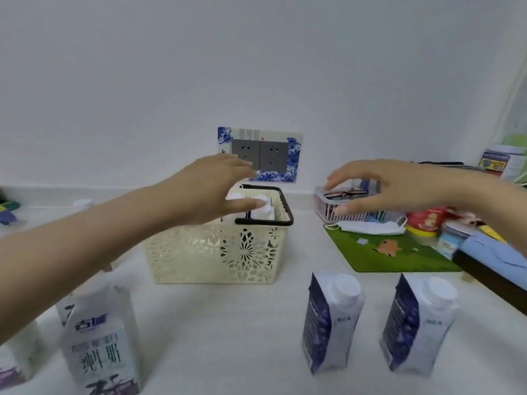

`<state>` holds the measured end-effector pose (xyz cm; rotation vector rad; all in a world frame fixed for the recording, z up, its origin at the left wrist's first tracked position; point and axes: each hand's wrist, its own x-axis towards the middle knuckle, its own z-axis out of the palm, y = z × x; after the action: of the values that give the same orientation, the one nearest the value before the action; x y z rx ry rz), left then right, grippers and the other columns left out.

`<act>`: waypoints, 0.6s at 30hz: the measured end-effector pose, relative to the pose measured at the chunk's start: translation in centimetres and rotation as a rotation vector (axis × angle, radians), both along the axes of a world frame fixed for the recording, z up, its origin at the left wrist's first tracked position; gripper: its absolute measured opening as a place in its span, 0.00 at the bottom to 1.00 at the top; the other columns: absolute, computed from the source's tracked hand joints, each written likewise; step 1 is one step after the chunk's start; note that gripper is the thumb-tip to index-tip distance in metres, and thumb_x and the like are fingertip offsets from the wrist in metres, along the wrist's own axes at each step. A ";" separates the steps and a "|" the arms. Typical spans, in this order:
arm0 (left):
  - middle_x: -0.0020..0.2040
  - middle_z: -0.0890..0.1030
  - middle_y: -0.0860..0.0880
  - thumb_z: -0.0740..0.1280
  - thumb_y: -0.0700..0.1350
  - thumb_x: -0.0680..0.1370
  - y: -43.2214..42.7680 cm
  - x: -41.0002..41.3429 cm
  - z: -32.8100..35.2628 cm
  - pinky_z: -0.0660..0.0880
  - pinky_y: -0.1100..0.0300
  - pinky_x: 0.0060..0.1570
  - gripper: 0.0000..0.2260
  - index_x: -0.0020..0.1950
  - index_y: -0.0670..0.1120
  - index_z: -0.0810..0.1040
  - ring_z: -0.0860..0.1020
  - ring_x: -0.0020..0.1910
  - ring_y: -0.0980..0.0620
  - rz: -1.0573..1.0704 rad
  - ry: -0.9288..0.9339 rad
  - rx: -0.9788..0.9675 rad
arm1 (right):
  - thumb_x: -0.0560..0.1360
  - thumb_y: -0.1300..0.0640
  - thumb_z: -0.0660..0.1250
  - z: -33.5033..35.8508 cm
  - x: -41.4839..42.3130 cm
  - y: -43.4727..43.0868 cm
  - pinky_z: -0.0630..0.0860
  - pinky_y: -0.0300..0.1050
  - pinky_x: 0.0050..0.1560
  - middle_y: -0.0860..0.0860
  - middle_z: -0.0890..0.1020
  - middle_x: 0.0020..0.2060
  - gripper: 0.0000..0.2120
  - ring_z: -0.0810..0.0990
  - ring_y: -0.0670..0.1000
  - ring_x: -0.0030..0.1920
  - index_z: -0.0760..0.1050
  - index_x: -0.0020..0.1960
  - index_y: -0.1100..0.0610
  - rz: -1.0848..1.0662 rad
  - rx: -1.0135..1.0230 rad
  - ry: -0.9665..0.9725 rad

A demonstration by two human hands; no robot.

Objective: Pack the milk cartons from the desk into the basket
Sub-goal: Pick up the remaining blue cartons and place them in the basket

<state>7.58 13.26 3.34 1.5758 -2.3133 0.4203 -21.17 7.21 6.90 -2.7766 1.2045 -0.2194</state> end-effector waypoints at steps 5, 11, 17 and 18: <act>0.65 0.73 0.60 0.54 0.68 0.71 4.2 -5.4 -1.8 0.62 0.74 0.48 0.28 0.66 0.57 0.71 0.66 0.60 0.64 -0.197 0.121 -0.007 | 0.58 0.21 0.61 -2.9 -6.2 5.4 0.66 0.44 0.67 0.31 0.69 0.65 0.35 0.69 0.38 0.65 0.65 0.63 0.29 -0.100 0.134 0.064; 0.62 0.73 0.62 0.63 0.65 0.71 5.2 -9.6 -5.3 0.70 0.62 0.53 0.28 0.69 0.59 0.64 0.73 0.56 0.62 -0.194 0.149 0.289 | 0.62 0.34 0.67 -7.4 -9.9 7.6 0.73 0.40 0.62 0.33 0.71 0.64 0.33 0.72 0.40 0.63 0.67 0.66 0.37 -0.118 0.235 -0.093; 0.48 0.78 0.54 0.73 0.56 0.69 4.1 -11.0 -6.9 0.74 0.60 0.46 0.20 0.58 0.52 0.74 0.76 0.42 0.55 -0.202 0.305 0.421 | 0.61 0.34 0.69 -9.7 -10.4 6.9 0.75 0.34 0.54 0.31 0.73 0.60 0.27 0.73 0.37 0.60 0.70 0.60 0.31 -0.087 0.192 -0.254; 0.46 0.78 0.54 0.73 0.56 0.69 4.0 -11.1 -6.9 0.75 0.61 0.44 0.19 0.56 0.51 0.75 0.76 0.40 0.55 -0.198 0.337 0.436 | 0.60 0.33 0.69 -9.8 -10.3 6.7 0.75 0.34 0.54 0.33 0.74 0.60 0.27 0.73 0.36 0.59 0.71 0.59 0.31 -0.079 0.195 -0.281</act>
<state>-3.48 17.29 -3.58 1.4297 -2.3545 -0.3939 -31.48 13.89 -2.94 -2.4365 1.1941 -0.4553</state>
